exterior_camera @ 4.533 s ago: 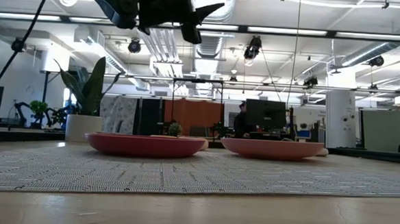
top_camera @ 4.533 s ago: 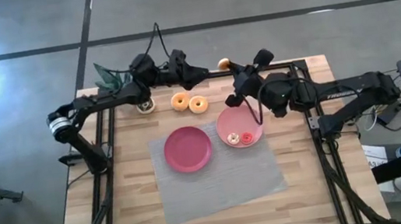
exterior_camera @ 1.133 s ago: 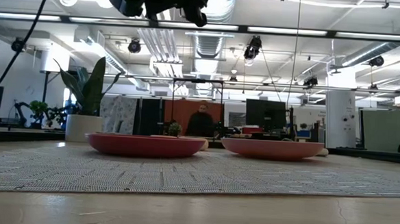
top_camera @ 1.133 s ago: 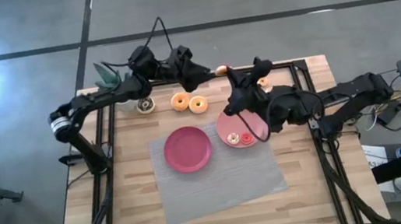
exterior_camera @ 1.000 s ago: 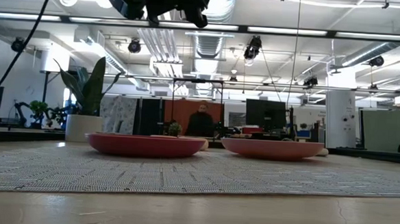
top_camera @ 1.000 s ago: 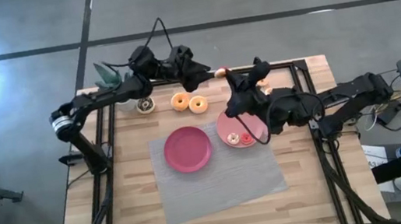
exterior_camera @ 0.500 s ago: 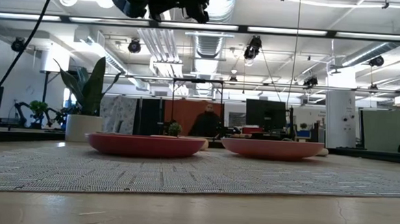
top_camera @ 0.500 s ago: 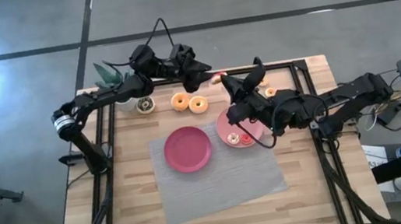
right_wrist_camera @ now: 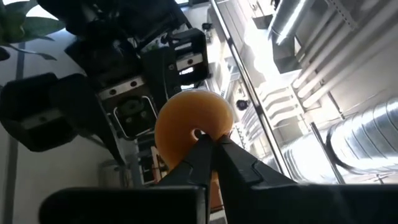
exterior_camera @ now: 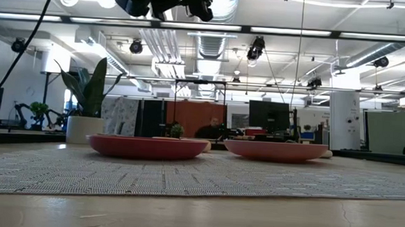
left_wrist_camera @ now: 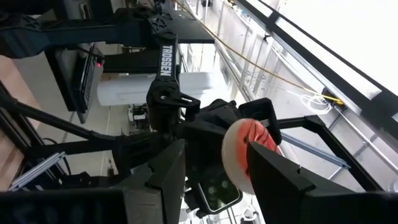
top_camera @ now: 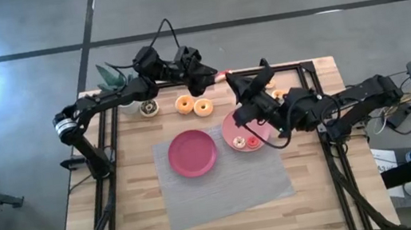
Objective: Pick & Place donuts
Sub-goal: Put the small orange donut on the light pink plate
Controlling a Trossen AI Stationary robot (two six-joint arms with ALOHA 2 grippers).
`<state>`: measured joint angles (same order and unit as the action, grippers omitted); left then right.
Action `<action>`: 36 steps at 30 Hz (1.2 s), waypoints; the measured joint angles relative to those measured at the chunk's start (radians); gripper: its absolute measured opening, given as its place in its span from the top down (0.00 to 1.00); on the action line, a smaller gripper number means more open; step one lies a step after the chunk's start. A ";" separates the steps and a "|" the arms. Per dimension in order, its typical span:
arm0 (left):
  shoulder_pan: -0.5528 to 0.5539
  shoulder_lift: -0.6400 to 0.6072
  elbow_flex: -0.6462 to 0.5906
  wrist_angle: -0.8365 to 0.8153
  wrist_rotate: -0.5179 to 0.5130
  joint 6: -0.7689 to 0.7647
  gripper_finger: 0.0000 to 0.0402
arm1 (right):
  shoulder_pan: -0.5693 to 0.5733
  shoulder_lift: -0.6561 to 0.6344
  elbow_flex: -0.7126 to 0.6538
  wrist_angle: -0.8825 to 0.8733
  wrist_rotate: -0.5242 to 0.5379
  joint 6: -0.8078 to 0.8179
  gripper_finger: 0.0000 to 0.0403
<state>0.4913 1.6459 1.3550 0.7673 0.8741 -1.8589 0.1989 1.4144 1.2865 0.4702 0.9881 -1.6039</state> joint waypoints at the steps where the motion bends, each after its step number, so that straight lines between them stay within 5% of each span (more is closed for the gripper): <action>1: -0.002 0.000 0.001 0.000 -0.001 0.001 0.64 | 0.000 0.002 0.000 0.000 -0.001 0.002 0.97; 36: -0.064 0.000 0.043 0.036 0.002 0.005 0.64 | 0.000 0.025 0.000 0.066 -0.032 0.034 0.96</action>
<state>0.4278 1.6459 1.3983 0.8031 0.8765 -1.8542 0.1986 1.4399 1.2865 0.5358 0.9562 -1.5700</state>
